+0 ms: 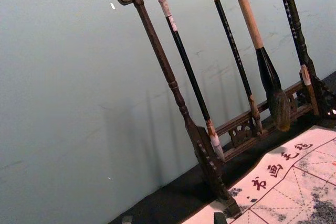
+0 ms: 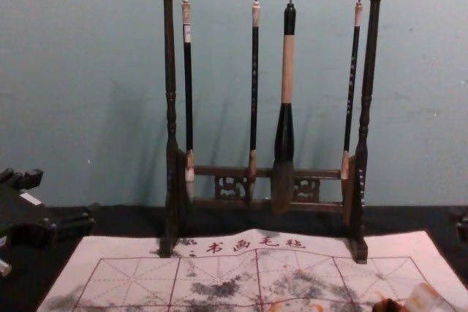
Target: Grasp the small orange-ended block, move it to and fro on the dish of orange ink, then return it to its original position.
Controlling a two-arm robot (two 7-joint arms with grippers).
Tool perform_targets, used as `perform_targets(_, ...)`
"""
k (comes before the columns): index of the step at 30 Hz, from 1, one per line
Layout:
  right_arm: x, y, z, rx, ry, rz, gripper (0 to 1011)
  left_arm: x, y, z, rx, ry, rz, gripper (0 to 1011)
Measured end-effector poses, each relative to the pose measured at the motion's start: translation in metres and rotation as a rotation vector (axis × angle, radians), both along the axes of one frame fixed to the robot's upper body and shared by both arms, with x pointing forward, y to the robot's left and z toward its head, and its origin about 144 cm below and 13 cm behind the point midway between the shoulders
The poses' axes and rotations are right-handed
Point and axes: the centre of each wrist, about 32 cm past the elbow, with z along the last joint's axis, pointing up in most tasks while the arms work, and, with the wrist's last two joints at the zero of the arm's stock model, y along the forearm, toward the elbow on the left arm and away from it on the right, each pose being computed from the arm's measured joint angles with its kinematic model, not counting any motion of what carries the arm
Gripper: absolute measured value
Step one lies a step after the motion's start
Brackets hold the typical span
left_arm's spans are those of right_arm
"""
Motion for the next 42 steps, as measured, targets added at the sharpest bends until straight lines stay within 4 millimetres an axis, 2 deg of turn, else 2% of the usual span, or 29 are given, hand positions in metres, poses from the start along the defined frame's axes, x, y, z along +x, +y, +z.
perform_targets(42, 0.0018, -0.0004, 0.0008, 0.005, -0.003, -0.002, 1000, 0.0, 0.0, 0.0, 0.0, 0.0, 0.0, 1001)
